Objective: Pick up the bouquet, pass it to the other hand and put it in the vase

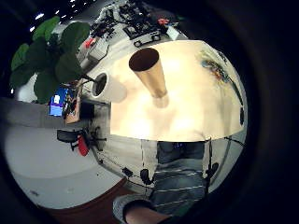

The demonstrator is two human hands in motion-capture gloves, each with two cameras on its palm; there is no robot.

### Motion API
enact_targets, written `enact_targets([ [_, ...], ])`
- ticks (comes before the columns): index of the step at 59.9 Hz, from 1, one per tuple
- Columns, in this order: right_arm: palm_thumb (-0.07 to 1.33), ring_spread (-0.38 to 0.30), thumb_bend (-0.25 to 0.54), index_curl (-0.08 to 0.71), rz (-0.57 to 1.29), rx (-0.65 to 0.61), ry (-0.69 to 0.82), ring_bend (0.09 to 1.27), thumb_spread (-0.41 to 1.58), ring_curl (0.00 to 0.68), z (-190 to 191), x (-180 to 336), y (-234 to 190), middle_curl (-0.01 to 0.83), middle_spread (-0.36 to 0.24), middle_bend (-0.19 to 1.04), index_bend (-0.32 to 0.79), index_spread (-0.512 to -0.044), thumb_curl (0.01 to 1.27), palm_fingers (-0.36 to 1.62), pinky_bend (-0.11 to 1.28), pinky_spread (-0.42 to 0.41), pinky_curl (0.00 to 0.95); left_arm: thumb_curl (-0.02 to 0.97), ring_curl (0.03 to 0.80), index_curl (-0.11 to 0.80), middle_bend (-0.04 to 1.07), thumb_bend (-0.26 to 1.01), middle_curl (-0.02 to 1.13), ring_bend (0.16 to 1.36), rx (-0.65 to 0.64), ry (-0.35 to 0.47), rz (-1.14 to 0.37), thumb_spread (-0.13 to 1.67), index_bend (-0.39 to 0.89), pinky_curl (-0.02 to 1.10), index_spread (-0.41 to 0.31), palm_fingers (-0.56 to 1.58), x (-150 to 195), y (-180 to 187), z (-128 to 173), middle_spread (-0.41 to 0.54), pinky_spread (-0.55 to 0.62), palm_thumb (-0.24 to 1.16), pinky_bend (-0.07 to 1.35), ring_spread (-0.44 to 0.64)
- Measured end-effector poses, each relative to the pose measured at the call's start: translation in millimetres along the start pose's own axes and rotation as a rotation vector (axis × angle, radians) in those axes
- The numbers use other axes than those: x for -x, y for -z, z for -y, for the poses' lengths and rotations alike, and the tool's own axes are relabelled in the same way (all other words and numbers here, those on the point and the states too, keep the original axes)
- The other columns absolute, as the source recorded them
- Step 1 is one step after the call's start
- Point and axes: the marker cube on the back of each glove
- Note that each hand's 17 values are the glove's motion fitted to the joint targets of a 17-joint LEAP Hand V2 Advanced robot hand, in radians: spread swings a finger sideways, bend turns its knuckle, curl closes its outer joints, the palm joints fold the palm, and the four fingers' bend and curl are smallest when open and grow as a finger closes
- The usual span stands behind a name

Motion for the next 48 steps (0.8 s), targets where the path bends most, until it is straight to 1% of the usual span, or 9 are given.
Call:
enact_targets([
  [8, 0.49, 0.067, -0.013, 0.193, 0.039, 0.000, -0.095, 0.53, 1.28, 0.317, 4.9, -17.6, 4.9, 0.345, -0.022, 0.19, 0.12, -0.390, 0.21, 0.28, 0.53, 0.238, 0.351, 0.292, 0.304, 0.347, 0.19, -0.02, 0.36, 0.42, -0.007, -0.027, -0.008, 1.15, 0.10, 0.32, -0.069, 0.38, -11.3, -1.5, -10.1, 0.080, 0.33, 0.27, 0.23, 0.24],
  [11, 0.49, 0.069, -0.014, 0.185, 0.070, -0.021, -0.104, 0.53, 1.28, 0.320, 23.6, -27.0, -2.0, 0.350, -0.022, 0.20, 0.09, -0.386, 0.21, 0.27, 0.53, 0.238, 0.353, 0.293, 0.307, 0.334, 0.19, -0.02, 0.36, 0.43, -0.012, -0.037, -0.010, 1.15, 0.11, 0.32, -0.060, 0.37, -16.5, -4.7, -11.1, 0.084, 0.33, 0.27, 0.24, 0.24],
  [14, 0.48, 0.080, -0.014, 0.175, 0.103, -0.027, -0.099, 0.54, 1.28, 0.323, 45.2, -36.4, -13.4, 0.357, -0.012, 0.22, 0.08, -0.380, 0.21, 0.26, 0.53, 0.245, 0.352, 0.293, 0.310, 0.322, 0.20, -0.02, 0.37, 0.44, -0.014, -0.045, -0.011, 1.15, 0.11, 0.33, -0.054, 0.36, -21.0, -5.6, -14.5, 0.091, 0.33, 0.27, 0.25, 0.24],
  [19, 0.48, 0.109, -0.014, 0.157, 0.155, -0.038, -0.145, 0.56, 1.28, 0.329, 38.4, -44.8, -10.7, 0.367, 0.007, 0.25, 0.07, -0.367, 0.21, 0.25, 0.53, 0.260, 0.353, 0.294, 0.315, 0.307, 0.19, -0.02, 0.37, 0.46, -0.026, -0.064, -0.024, 1.15, 0.11, 0.33, -0.043, 0.34, -29.2, -10.6, -13.4, 0.103, 0.33, 0.27, 0.27, 0.24],
  [25, 0.46, 0.130, -0.018, 0.142, 0.143, -0.033, -0.175, 0.58, 1.28, 0.334, 54.3, -60.1, -24.3, 0.373, 0.035, 0.26, 0.07, -0.354, 0.21, 0.23, 0.53, 0.275, 0.354, 0.294, 0.316, 0.291, 0.20, -0.02, 0.38, 0.48, 0.009, -0.088, -0.033, 1.15, 0.11, 0.34, -0.030, 0.33, -32.4, -21.1, -4.2, 0.110, 0.33, 0.27, 0.28, 0.24],
  [34, 0.43, 0.143, -0.026, 0.132, 0.135, -0.038, -0.180, 0.58, 1.27, 0.332, 70.2, -71.7, -46.9, 0.370, 0.061, 0.26, 0.08, -0.341, 0.20, 0.20, 0.56, 0.284, 0.359, 0.295, 0.319, 0.276, 0.19, -0.02, 0.38, 0.50, 0.038, -0.117, -0.115, 1.15, 0.12, 0.35, -0.015, 0.30, -47.8, -25.3, -11.3, 0.124, 0.34, 0.27, 0.31, 0.25],
  [38, 0.39, 0.146, -0.033, 0.132, 0.124, -0.027, -0.187, 0.57, 1.23, 0.329, 75.0, -75.6, -60.6, 0.367, 0.071, 0.25, 0.09, -0.337, 0.20, 0.18, 0.58, 0.290, 0.363, 0.295, 0.320, 0.271, 0.19, -0.02, 0.38, 0.51, 0.044, -0.138, -0.155, 1.15, 0.12, 0.35, -0.013, 0.29, -56.3, -27.2, -17.5, 0.130, 0.34, 0.27, 0.32, 0.25],
  [42, 0.37, 0.148, -0.030, 0.130, 0.106, -0.004, -0.184, 0.57, 1.20, 0.327, 81.1, -79.9, -77.6, 0.366, 0.077, 0.24, 0.09, -0.335, 0.21, 0.17, 0.59, 0.292, 0.365, 0.296, 0.321, 0.266, 0.18, -0.02, 0.38, 0.52, 0.042, -0.182, -0.215, 1.15, 0.12, 0.35, -0.011, 0.28, -68.8, -17.6, -39.7, 0.136, 0.34, 0.26, 0.33, 0.25],
  [48, 0.35, 0.156, -0.026, 0.133, 0.104, 0.039, -0.183, 0.57, 1.17, 0.324, 81.9, -83.8, -92.9, 0.361, 0.083, 0.23, 0.10, -0.334, 0.21, 0.16, 0.61, 0.294, 0.366, 0.294, 0.322, 0.262, 0.18, -0.02, 0.38, 0.54, 0.073, -0.197, -0.227, 1.15, 0.12, 0.36, -0.005, 0.27, -79.6, -49.7, -18.1, 0.154, 0.34, 0.25, 0.35, 0.26],
])
